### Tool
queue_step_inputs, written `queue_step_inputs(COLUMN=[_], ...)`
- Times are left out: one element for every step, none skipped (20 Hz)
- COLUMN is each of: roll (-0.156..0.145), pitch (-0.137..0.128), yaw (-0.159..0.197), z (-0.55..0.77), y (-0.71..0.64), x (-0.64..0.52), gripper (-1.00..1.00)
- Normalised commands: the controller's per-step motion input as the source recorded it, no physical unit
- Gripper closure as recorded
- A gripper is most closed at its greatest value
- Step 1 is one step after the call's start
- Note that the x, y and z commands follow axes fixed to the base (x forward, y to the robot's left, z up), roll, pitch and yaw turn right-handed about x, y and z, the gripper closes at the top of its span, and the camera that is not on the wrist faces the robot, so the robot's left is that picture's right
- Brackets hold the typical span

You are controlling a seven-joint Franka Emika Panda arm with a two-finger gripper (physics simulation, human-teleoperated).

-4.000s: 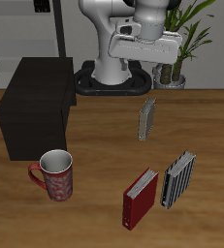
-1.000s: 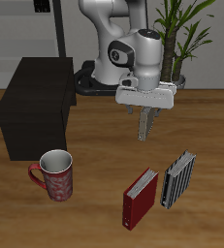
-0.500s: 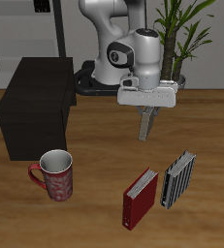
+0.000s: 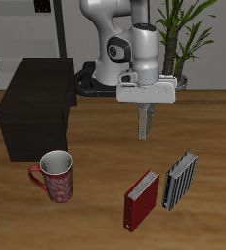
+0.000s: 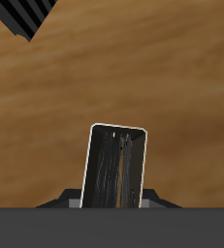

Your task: Place the yellow book flat on top of the shelf

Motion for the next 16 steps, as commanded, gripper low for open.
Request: queue_step_inputs(roll=[-0.04, 0.016, 0.021, -0.049, 0.008, -0.012, -0.028, -0.014, -0.059, -0.011, -0.036, -0.069, -0.045, 0.0, -0.033, -0.082], pitch=[-0.052, -0.083, -0.024, -0.04, -0.078, -0.051, -0.066, -0.09, -0.11, -0.05, -0.105, -0.118, -0.066, 0.0, -0.053, -0.1], yaw=[0.043, 0.049, 0.008, 0.043, 0.085, 0.066, 0.061, 0.139, 0.098, 0.066, 0.132, 0.139, 0.098, 0.0, 0.086, 0.124], z=[0.39, 0.55, 0.27, 0.52, 0.69, 0.62, 0.65, 0.68, 0.67, 0.65, 0.63, 0.61, 0.55, 0.0, 0.52, 0.54], y=[0.03, 0.11, -0.09, 0.01, -0.06, 0.02, 0.09, -0.04, 0.05, -0.07, 0.01, -0.12, -0.08, -0.07, -0.09, -0.16], x=[-0.05, -0.08, -0.08, -0.01, -0.11, 0.06, 0.0, -0.08, -0.02, -0.06, -0.05, -0.02, -0.01, -0.02, 0.0, 0.01], gripper=[1.0, 1.0, 1.0, 1.0, 1.0, 1.0, 1.0, 1.0, 1.0, 1.0, 1.0, 1.0, 1.0, 1.0, 1.0, 1.0])
